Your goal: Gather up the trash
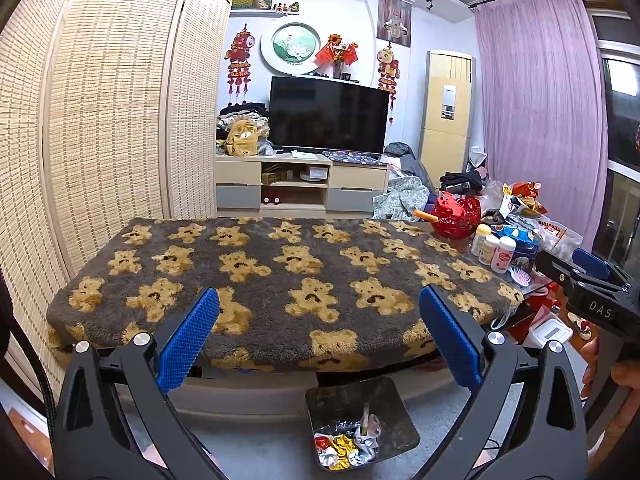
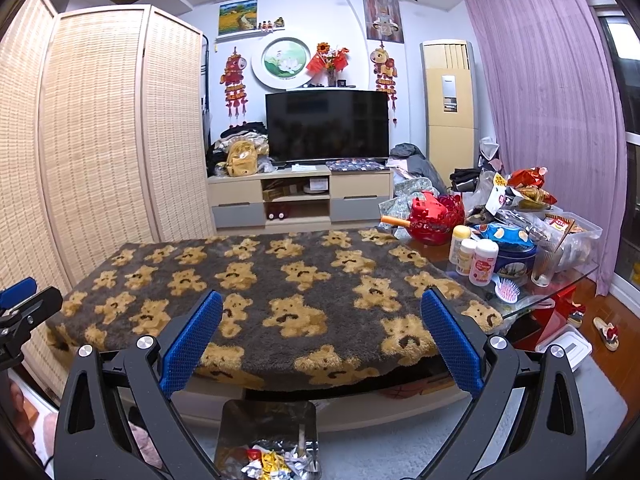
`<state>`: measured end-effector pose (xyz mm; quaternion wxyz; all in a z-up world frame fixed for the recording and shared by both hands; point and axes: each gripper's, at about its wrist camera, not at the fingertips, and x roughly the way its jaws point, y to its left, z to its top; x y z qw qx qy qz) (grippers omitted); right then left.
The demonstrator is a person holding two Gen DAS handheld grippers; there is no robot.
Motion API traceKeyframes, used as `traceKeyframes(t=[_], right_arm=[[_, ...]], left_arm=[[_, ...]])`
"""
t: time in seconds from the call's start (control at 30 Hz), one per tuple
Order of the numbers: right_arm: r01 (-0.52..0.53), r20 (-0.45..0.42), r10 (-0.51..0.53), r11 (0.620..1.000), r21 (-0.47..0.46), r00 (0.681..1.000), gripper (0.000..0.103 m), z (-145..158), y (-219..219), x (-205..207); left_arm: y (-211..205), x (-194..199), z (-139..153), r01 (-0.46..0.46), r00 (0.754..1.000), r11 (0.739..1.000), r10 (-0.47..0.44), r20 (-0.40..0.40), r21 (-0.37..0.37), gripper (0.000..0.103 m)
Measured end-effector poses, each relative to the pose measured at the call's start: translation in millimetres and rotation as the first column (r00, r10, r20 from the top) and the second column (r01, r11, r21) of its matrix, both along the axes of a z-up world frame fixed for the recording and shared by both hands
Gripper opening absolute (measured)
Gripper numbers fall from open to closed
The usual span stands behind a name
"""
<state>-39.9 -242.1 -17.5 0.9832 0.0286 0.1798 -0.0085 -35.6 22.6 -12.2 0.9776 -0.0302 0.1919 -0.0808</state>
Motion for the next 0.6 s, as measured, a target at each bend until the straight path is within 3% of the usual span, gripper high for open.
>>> traceKeyframes(t=[0.6], right_arm=[[-0.003, -0.010, 0.003, 1.000, 0.001, 1.000, 0.100, 2.3, -0.2, 5.1]], left_arm=[[2.7, 1.4, -0.1, 0.000, 1.000, 1.000, 0.000, 0.003, -0.002, 0.095]])
